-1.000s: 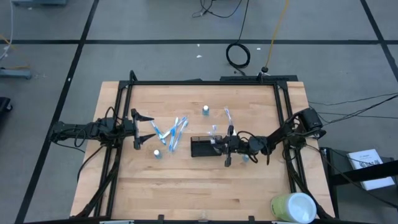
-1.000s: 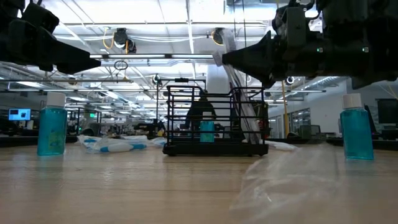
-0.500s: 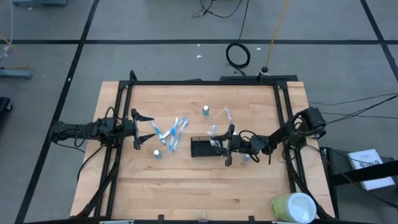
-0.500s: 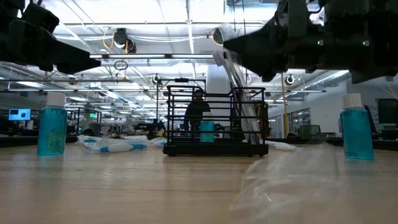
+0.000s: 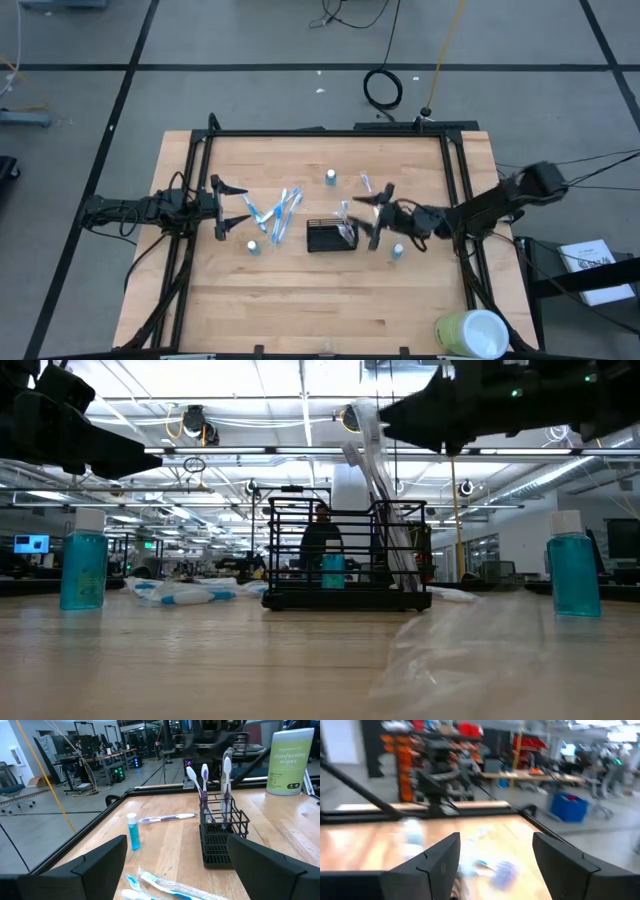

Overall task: Pick & Place toothbrushing station
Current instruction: Put the purple toothbrush into the right section of the wire organizer

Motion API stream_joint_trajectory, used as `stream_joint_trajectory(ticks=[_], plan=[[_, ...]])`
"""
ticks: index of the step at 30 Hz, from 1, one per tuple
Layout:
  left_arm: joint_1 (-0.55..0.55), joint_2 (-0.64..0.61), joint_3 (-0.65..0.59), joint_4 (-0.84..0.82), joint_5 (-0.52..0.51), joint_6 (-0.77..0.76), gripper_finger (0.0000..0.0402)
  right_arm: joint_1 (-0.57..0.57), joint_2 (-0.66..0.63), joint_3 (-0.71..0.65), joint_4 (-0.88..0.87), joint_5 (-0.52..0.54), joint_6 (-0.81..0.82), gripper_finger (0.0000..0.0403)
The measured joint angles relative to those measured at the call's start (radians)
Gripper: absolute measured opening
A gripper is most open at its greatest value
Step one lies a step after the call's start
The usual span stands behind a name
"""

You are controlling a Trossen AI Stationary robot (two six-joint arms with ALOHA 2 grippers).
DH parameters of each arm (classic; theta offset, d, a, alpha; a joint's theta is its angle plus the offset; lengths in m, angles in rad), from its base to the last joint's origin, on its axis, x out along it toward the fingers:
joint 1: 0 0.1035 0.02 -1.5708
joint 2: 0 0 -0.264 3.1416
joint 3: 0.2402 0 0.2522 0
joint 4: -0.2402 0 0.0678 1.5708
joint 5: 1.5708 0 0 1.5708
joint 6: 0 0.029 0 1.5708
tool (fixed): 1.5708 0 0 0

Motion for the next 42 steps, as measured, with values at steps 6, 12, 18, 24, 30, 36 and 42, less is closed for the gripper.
stream_joint_trajectory(ticks=[6, 12, 18, 24, 30, 36, 42], plan=[[0.0, 0.0, 0.0, 0.0, 0.0, 0.0, 0.0351, -0.232, -0.095, 0.0, -0.408, -0.002, 0.191, 0.0237], [0.0, 0.0, 0.0, 0.0, 0.0, 0.0, 0.0351, -0.396, 0.006, -0.001, -0.607, -0.131, 0.372, 0.0236], [0.0, 0.0, 0.0, 0.0, 0.0, 0.0, 0.0351, -0.458, 0.174, 0.006, -0.546, -0.184, 0.377, 0.0237], [0.0, 0.0, 0.0, 0.0, 0.0, 0.0, 0.0351, -0.505, 0.308, 0.057, -0.537, -0.198, 0.372, 0.0237], [0.0, 0.0, 0.0, 0.0, -0.001, 0.0, 0.0351, -0.525, 0.397, 0.126, -0.578, -0.252, 0.36, 0.0217], [0.0, 0.0, 0.0, 0.0, -0.005, 0.0, 0.0351, -0.532, 0.405, 0.132, -0.664, -0.26, 0.357, 0.0141], [0.0, 0.0, 0.0, 0.0, -0.006, 0.0, 0.0351, -0.532, 0.374, 0.13, -0.706, -0.271, 0.33, 0.0041]])
